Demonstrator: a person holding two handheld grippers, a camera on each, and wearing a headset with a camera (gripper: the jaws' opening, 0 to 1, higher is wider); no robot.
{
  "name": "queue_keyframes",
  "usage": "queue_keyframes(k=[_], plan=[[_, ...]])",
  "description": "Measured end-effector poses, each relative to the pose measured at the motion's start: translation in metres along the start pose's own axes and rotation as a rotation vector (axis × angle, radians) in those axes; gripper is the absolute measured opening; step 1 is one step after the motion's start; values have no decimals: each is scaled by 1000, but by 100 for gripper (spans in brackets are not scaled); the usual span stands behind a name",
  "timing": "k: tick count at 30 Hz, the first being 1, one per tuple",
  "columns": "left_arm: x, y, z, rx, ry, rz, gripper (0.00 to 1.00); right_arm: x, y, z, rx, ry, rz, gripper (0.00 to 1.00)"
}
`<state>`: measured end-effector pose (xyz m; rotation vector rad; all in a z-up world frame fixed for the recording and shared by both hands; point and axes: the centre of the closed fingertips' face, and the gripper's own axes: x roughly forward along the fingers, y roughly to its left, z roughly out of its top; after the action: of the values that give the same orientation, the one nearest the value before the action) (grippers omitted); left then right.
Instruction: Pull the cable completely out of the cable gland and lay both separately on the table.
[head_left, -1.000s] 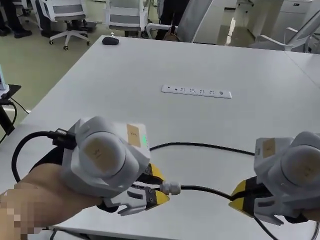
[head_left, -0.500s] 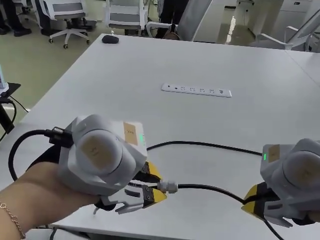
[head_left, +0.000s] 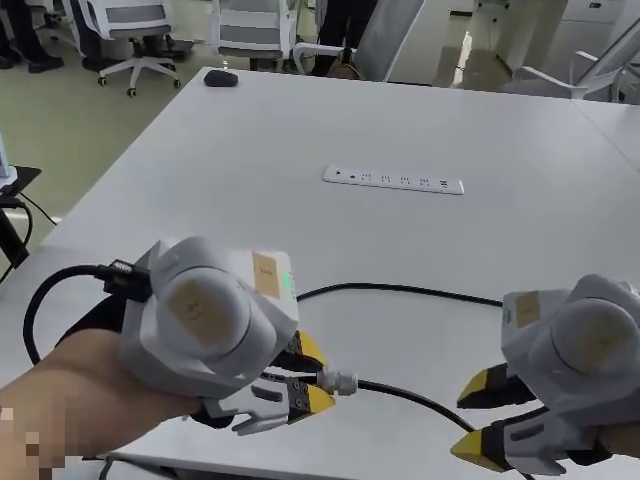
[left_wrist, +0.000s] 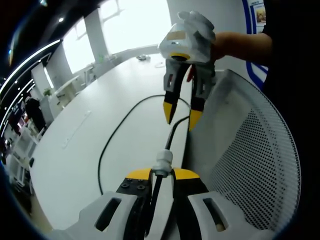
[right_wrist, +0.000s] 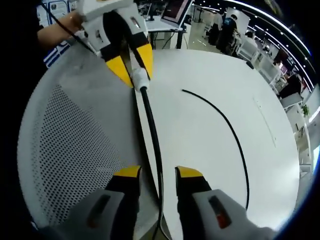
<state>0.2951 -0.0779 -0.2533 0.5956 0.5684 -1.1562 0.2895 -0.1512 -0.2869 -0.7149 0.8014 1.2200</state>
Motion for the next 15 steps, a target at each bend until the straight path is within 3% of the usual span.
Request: queue_keyframes(k=[6, 13, 15], plan=[[2, -2, 4, -7, -13, -13, 16, 4, 7, 48, -39, -127, -17, 28], [3, -2, 3, 0, -7, -12, 16, 6, 10, 71, -88, -177, -42, 21], [3, -2, 2, 0, -4, -11, 16, 7, 10, 72, -119, -167, -52, 17]])
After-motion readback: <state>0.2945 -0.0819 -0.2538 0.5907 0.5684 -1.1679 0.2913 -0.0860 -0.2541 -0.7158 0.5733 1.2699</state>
